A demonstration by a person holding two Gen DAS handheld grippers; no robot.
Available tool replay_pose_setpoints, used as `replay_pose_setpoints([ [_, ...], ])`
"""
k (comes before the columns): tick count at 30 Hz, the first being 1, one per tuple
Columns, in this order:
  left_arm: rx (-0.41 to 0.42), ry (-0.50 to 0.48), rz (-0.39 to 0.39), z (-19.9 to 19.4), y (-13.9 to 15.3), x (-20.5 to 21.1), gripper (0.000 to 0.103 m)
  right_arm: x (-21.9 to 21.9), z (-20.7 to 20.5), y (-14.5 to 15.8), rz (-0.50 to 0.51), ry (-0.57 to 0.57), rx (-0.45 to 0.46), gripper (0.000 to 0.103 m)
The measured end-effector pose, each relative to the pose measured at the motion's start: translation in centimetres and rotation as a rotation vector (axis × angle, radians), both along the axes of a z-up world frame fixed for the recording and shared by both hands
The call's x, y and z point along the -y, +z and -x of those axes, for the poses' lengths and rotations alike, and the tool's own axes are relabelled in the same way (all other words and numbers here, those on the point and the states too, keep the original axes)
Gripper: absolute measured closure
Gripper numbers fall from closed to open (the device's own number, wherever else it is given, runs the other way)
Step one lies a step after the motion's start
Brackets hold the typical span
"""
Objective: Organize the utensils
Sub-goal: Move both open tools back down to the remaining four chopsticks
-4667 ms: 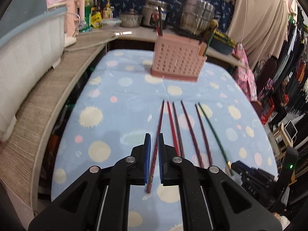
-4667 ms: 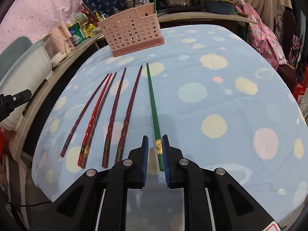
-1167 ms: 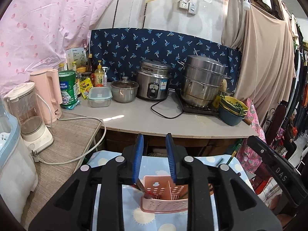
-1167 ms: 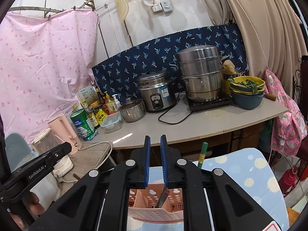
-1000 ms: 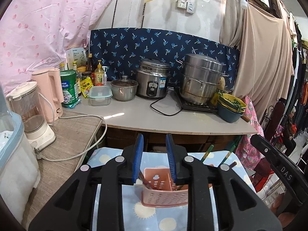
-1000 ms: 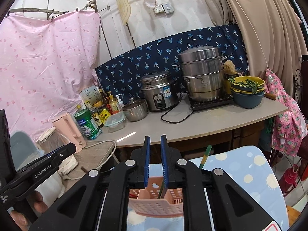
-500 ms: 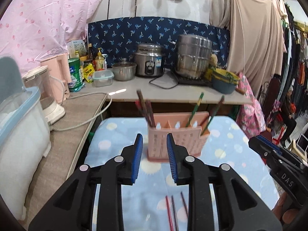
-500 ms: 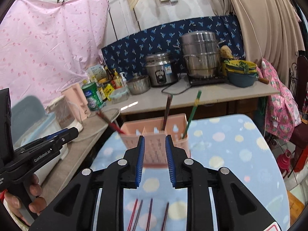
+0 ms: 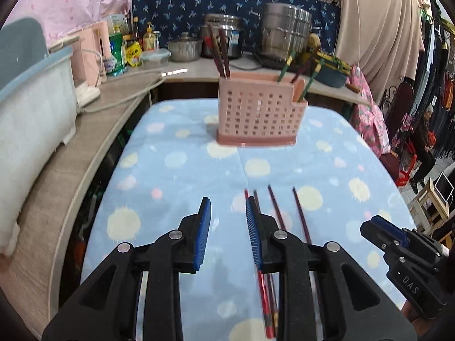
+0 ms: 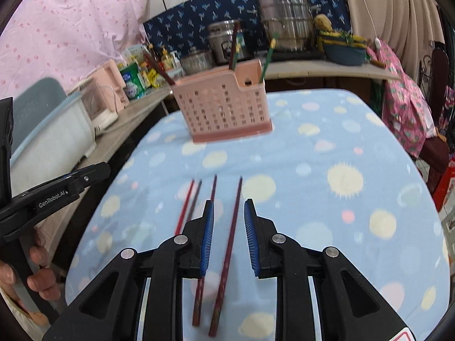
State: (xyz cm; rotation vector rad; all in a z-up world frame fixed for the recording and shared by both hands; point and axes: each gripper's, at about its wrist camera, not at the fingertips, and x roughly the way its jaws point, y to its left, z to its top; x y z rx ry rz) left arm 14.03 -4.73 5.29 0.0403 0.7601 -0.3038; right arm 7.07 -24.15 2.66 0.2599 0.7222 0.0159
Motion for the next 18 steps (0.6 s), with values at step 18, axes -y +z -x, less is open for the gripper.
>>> replay_pose_setpoints([
  [18, -0.175, -0.003, -0.083, 4.8, -7.7, -1.1, 0.069, -3.2, 4.3, -6.9, 0.006, 0.032, -0.144, 0.081],
])
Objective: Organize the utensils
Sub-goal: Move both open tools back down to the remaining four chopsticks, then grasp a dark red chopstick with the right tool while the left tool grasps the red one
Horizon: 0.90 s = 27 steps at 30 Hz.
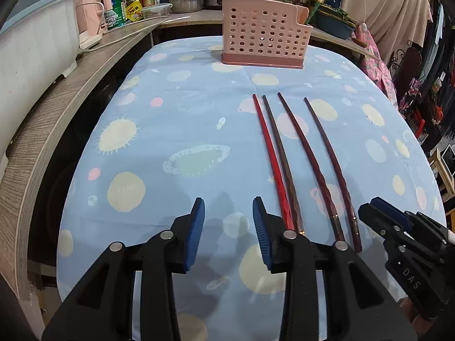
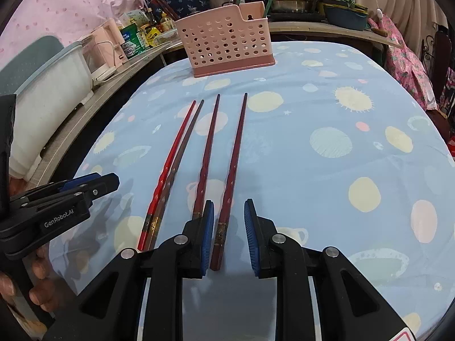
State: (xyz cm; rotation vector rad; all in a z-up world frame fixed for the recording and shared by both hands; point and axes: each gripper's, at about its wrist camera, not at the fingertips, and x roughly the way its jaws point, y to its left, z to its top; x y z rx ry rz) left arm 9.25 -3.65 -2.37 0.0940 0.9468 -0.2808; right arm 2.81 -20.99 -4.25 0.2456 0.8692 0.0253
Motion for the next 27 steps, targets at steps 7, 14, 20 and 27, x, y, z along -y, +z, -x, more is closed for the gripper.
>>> replay_pose_setpoints([
  [7, -0.009, 0.003, -0.005, 0.0, -0.3, -0.2, 0.069, -0.9, -0.2, -0.9, 0.014, 0.017, -0.023, 0.081],
  [14, -0.015, -0.001, -0.007, 0.2, -0.5, -0.2, 0.068, -1.0, -0.3, -1.4, 0.023, 0.019, -0.033, 0.082],
  [20, -0.020, -0.004, -0.008, 0.3, -0.6, -0.1, 0.068, -0.7, -0.4, -1.5, 0.034, 0.014, -0.033, 0.089],
  [27, -0.026, -0.013, -0.008, 0.5, -0.7, 0.1, 0.068, -1.0, -0.2, -1.5, 0.069, 0.016, -0.026, 0.091],
])
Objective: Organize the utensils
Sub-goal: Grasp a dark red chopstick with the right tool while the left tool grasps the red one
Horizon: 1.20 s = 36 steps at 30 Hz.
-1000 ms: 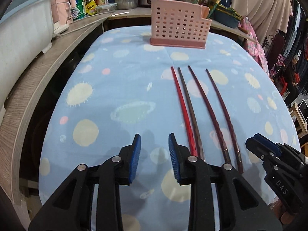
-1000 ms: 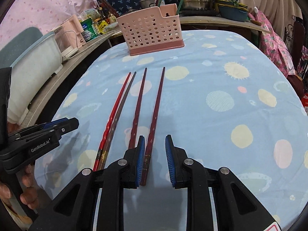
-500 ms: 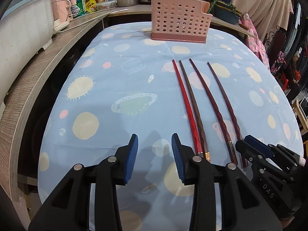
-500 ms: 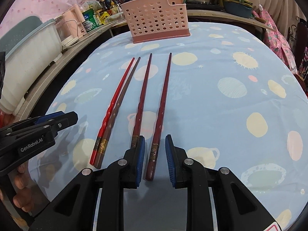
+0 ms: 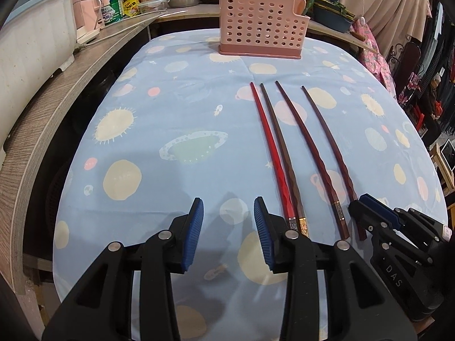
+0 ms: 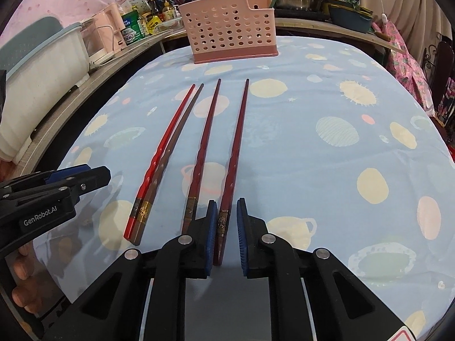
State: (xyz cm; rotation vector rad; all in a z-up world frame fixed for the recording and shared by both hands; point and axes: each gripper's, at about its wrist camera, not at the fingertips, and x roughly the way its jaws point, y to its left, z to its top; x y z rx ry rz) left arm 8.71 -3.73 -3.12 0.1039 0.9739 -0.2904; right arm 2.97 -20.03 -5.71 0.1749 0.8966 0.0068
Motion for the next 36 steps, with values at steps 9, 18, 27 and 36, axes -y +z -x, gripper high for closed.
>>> replay_pose_setpoints([
  [9, -0.032, -0.028, 0.053, 0.3, -0.1, 0.7, 0.060, 0.2, 0.4, -0.1, 0.009, -0.014, -0.001, 0.096],
  [18, -0.082, -0.055, 0.065, 0.4, -1.4, 2.2, 0.059, 0.4, 0.8, -0.1, -0.007, -0.016, -0.001, 0.096],
  [27, -0.075, -0.052, 0.044, 0.3, -1.8, 2.3, 0.058, 0.4, 0.8, -0.1, -0.007, -0.016, -0.001, 0.096],
  [36, -0.064, -0.048, 0.040, 0.4, -1.9, 2.0, 0.057, 0.4, 0.8, -0.1, -0.004, -0.015, 0.000, 0.096],
])
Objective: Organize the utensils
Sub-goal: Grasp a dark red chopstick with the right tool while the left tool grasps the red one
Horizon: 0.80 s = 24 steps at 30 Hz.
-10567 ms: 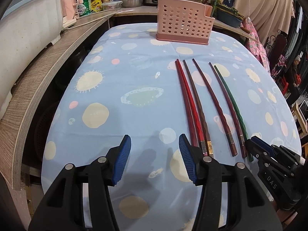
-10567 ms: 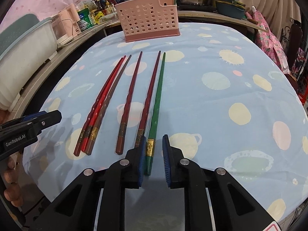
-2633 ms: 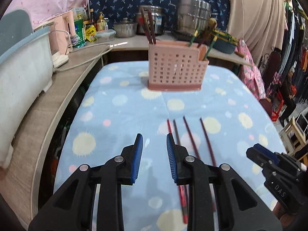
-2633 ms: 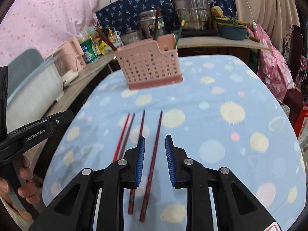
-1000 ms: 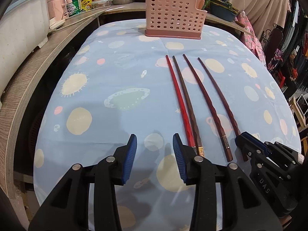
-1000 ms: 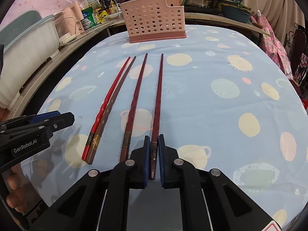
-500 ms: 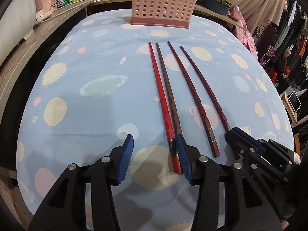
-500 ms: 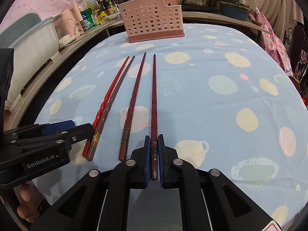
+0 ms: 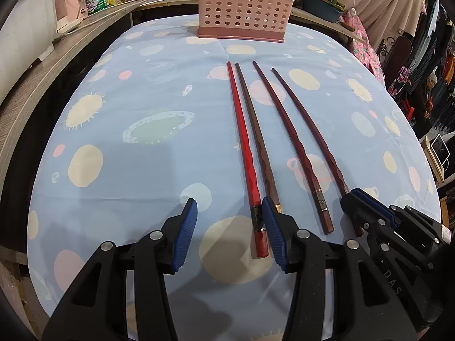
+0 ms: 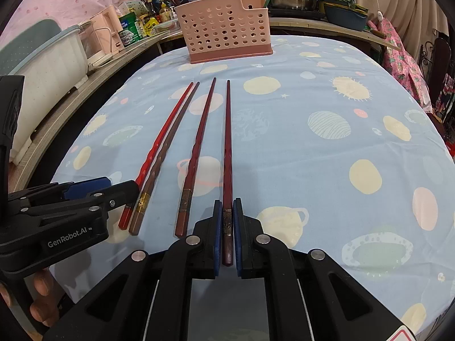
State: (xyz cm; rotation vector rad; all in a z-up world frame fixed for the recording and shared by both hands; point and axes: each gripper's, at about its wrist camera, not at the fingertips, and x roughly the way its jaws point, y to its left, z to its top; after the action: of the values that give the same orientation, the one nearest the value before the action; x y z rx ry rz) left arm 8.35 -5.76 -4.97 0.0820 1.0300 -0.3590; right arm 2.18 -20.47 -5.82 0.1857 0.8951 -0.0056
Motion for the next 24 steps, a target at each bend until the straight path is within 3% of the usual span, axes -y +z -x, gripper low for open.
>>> replay_pose_setpoints([
  [3, -0.004, -0.002, 0.013, -0.1, 0.0, -0.2, 0.060, 0.0, 0.0, 0.0, 0.002, 0.000, 0.000, 0.096],
  [8, -0.007, -0.032, 0.028, 0.2, 0.1, 0.1, 0.079, -0.1, 0.0, 0.0, 0.003, 0.001, 0.000, 0.096],
  [12, -0.016, -0.046, 0.039, 0.3, 0.1, 0.4, 0.087, -0.1, 0.1, 0.0, 0.001, 0.000, 0.000, 0.096],
  [13, -0.025, -0.041, 0.037, 0.2, -0.1, 0.3, 0.096, 0.0, 0.1, 0.0, 0.001, 0.000, 0.000, 0.096],
  [24, -0.045, -0.021, 0.076, 0.0, 0.2, -0.8, 0.096, -0.1, 0.2, 0.1, 0.001, 0.000, 0.000, 0.096],
])
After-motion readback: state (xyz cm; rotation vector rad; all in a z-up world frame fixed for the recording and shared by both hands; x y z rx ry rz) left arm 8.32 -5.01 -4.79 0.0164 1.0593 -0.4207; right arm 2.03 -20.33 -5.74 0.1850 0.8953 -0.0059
